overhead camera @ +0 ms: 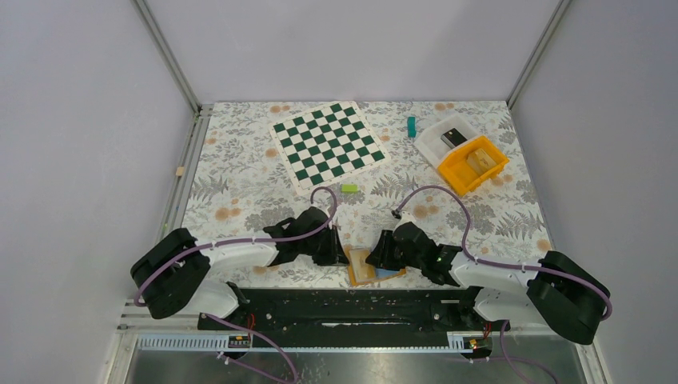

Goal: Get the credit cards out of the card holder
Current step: Remove the credit card from the card holder.

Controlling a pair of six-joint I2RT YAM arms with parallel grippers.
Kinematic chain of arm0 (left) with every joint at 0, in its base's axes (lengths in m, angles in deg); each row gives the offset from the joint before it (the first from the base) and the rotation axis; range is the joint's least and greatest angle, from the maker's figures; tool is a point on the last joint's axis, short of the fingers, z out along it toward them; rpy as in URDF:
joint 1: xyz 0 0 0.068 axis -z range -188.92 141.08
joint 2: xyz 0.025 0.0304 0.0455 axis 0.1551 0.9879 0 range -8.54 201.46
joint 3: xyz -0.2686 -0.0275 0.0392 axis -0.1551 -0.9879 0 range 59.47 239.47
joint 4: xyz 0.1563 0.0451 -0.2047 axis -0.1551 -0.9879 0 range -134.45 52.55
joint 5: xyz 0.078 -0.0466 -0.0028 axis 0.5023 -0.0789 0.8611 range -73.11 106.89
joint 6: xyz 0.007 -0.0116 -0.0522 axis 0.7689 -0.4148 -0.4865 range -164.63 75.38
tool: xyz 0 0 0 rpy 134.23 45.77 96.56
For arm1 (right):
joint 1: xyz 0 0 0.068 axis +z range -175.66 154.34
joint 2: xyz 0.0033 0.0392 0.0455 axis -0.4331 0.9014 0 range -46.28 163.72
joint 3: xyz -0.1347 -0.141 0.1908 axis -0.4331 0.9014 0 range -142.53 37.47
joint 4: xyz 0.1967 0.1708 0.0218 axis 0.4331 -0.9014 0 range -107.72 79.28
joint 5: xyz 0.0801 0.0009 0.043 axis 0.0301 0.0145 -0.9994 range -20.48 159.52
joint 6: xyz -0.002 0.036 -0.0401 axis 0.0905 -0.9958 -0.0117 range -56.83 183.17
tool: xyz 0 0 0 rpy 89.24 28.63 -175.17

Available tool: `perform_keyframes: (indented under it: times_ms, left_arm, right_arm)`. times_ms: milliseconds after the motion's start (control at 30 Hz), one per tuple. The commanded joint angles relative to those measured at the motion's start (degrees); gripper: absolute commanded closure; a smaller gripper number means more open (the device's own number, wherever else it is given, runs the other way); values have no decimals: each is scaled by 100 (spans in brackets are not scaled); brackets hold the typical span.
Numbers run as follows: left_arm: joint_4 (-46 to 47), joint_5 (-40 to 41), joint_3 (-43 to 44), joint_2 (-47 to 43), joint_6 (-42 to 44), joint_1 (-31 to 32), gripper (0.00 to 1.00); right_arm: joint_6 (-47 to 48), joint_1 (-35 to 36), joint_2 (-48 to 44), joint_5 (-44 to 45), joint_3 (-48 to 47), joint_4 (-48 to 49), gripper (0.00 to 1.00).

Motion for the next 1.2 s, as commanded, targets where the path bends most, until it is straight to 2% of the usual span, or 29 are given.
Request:
perform_keyframes:
  times_ms: [0, 267, 433, 667, 1167]
  left_arm:
    - [-122, 476, 240, -276, -91, 83, 87]
    - [-128, 582, 418, -199, -178, 330, 85]
    - [315, 362, 365, 155, -268, 391, 86]
    - [454, 376, 253, 654, -318, 398, 87]
    - [581, 315, 63, 1039, -375, 408, 88]
  right_arm:
    - [-18, -31, -136, 0, 31, 215, 65]
    - [-43, -30, -116, 5, 66, 251, 65]
    - [63, -46, -228, 90, 73, 130, 65]
    - [277, -141, -292, 67, 125, -21, 64]
    - [157, -476, 308, -727, 521, 1171, 67]
